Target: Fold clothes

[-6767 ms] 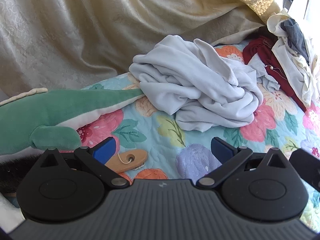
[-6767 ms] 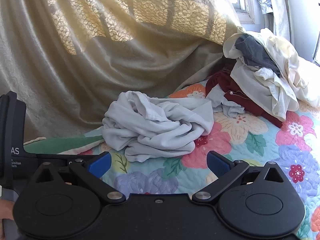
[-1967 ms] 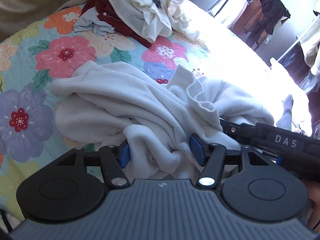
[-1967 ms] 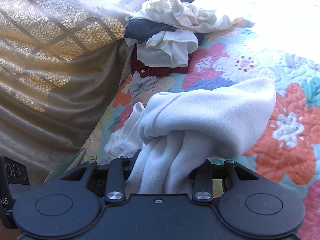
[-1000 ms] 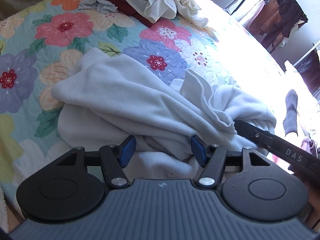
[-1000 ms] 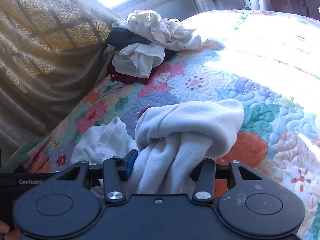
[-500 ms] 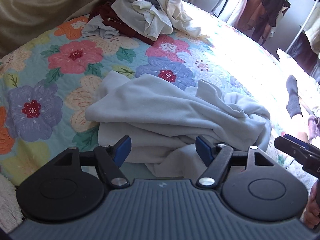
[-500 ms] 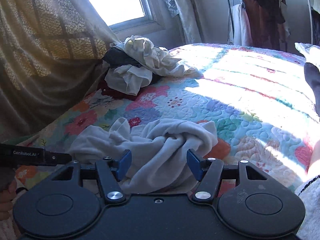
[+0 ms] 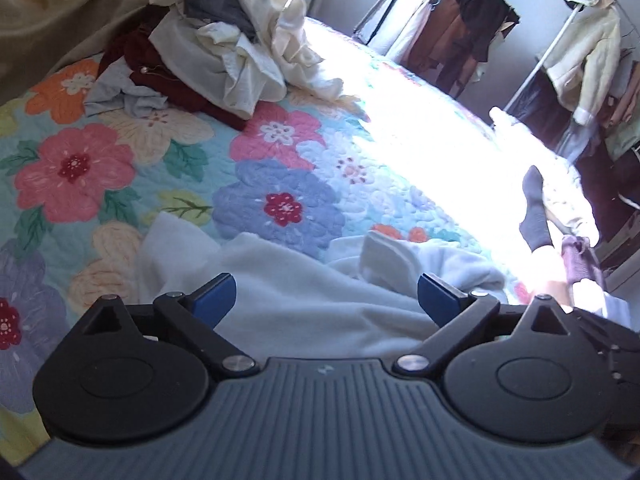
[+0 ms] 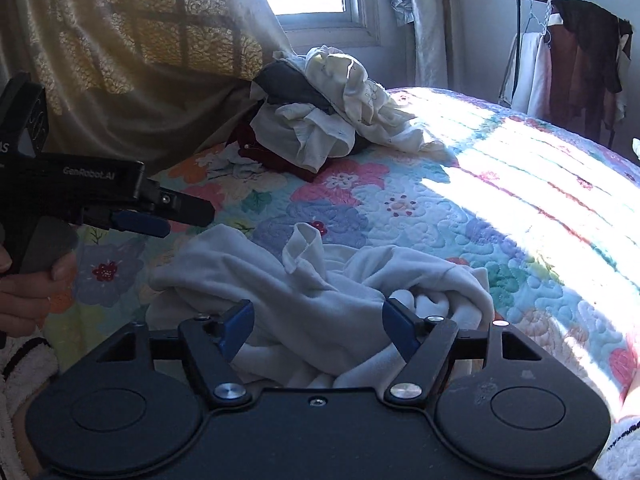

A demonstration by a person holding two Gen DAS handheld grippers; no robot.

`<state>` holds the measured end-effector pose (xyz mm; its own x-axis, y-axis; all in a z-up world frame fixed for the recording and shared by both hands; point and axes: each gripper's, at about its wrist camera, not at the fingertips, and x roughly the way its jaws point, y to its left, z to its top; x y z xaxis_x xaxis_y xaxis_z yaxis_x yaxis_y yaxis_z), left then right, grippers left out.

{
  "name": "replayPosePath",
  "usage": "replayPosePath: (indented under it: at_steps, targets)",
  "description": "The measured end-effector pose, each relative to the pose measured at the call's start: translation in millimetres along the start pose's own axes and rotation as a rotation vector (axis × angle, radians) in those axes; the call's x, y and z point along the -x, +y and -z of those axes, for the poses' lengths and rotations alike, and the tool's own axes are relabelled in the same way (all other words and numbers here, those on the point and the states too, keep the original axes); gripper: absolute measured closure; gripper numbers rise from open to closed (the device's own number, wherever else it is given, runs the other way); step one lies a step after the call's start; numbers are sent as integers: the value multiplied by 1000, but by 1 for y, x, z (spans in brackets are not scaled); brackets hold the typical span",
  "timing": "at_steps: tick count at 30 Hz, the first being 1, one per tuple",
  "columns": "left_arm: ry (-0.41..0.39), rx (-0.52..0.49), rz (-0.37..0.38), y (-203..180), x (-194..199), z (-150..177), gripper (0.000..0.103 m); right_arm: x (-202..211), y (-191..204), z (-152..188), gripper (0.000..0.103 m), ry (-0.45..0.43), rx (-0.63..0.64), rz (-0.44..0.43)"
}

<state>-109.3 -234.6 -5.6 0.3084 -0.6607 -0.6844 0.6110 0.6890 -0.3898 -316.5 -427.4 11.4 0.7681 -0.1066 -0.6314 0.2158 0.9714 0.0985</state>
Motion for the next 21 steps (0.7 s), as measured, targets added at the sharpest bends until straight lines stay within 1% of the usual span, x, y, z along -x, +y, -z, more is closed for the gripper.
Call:
replayPosePath:
  at_steps: [3, 4, 6, 7, 9, 11, 12, 13, 14, 15, 16, 17, 19, 21]
  targets:
    - [71, 63, -38, 21, -21, 18, 4, -18, 11, -4, 27, 37, 21, -52]
    - [96, 95, -37, 26, -24, 23, 4, -25, 15, -4, 27, 43, 34, -53]
    - [125, 135, -17, 32, -24, 29, 4, -41, 22, 0, 27, 49, 88, -18]
    - [128, 144, 0, 33, -22, 30, 4, -49, 24, 3, 27, 65, 116, 20]
    - [97, 130, 27, 29, -15, 29, 4, -65, 28, 9, 26, 95, 170, 95]
    - [70, 113, 26, 24, -10, 27, 4, -63, 29, 16, 26, 76, 156, 126]
    - [64, 111, 16, 22, -9, 26, 4, -59, 29, 18, 29, 59, 152, 121]
    - [59, 112, -1, 22, -9, 26, 4, -56, 30, 22, 46, 52, 162, 127]
    - [53, 116, -16, 23, -8, 25, 4, -54, 32, 26, 74, 53, 187, 150]
    - [43, 127, -24, 26, -6, 25, 4, -51, 32, 28, 82, 59, 212, 168]
    - [32, 141, -29, 29, -4, 24, 4, -48, 33, 30, 86, 64, 236, 185]
    - [20, 161, -22, 32, -1, 23, 4, -42, 31, 31, 88, 54, 219, 173]
    - [-7, 213, -1, 41, 4, 20, 4, -34, 27, 31, 88, 55, 164, 126]
    - [-26, 256, 17, 47, 8, 19, 4, -27, 24, 35, 88, 77, 114, 58]
